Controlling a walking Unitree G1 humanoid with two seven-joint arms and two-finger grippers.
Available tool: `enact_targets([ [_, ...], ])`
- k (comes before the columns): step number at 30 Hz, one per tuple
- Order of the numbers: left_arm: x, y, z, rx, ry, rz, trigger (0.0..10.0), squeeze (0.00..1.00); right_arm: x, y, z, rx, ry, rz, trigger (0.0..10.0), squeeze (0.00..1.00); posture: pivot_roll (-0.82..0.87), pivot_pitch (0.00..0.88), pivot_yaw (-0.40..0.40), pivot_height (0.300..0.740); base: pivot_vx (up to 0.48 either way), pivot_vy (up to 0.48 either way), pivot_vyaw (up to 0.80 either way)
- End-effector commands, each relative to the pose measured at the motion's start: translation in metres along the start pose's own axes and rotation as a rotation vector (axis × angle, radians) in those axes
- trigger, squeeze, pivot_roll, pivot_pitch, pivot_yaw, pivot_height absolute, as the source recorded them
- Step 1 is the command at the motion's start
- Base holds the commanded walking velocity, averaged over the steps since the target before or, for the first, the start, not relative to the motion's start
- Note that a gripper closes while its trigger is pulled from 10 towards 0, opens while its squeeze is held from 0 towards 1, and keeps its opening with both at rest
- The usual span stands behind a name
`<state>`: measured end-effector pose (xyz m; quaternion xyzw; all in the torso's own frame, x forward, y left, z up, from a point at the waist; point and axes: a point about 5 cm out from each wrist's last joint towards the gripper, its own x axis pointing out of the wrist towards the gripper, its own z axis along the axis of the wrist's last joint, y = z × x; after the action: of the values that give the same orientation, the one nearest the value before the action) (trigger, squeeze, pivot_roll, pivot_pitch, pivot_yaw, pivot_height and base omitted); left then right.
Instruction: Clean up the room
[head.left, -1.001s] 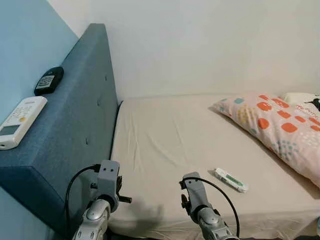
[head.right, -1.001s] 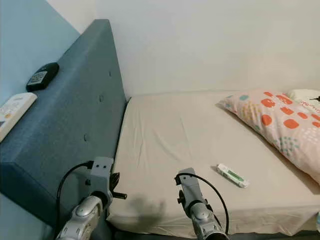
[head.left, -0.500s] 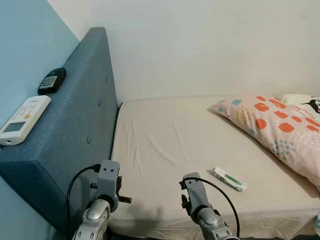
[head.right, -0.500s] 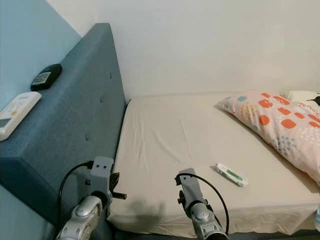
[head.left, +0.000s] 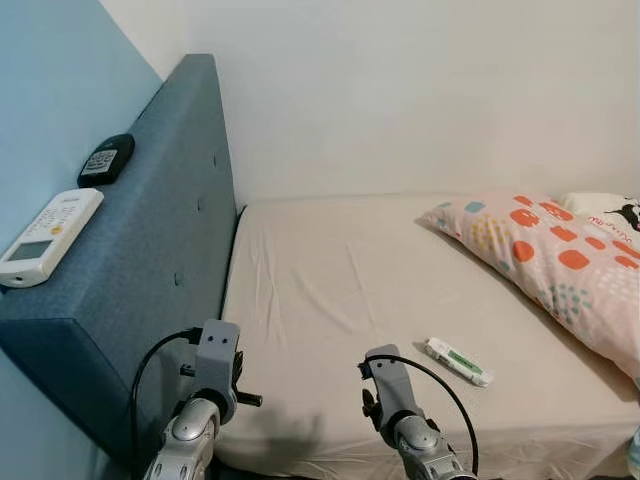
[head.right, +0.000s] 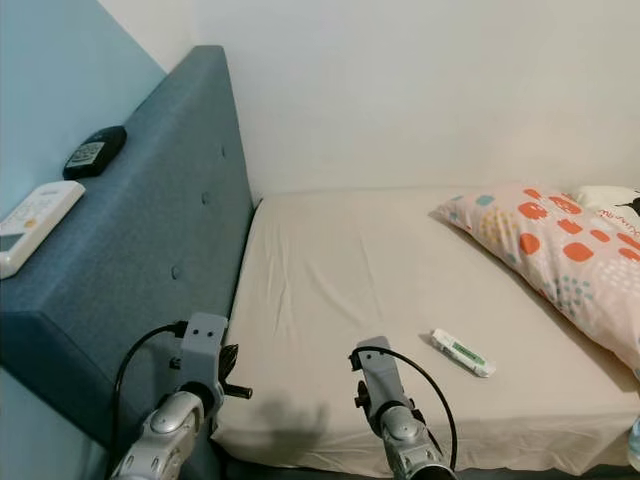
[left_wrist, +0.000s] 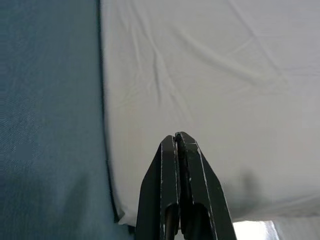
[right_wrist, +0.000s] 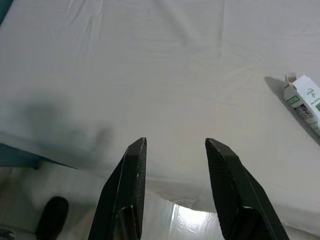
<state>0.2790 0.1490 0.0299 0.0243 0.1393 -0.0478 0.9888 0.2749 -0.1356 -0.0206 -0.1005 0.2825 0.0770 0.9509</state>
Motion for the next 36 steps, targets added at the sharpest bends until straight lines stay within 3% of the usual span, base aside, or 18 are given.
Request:
enact_targets([
  [1,-0.0010,-0.0035,-0.0037,0.005,0.010,-0.010,10.0,0.00,-0.0007,-0.0021,-0.0033,-0.003,0.013,-0.003,10.0,0.00,0.04,0.050,-0.014,0.740,0.000,-0.319,0.00],
  [36,-0.0014,-0.0045,-0.0071,0.011,0.045,-0.015,10.0,0.00,-0.0012,-0.0037,-0.0051,0.001,0.019,-0.010,10.0,0.00,0.04,0.076,-0.011,0.740,0.000,-0.301,0.00],
])
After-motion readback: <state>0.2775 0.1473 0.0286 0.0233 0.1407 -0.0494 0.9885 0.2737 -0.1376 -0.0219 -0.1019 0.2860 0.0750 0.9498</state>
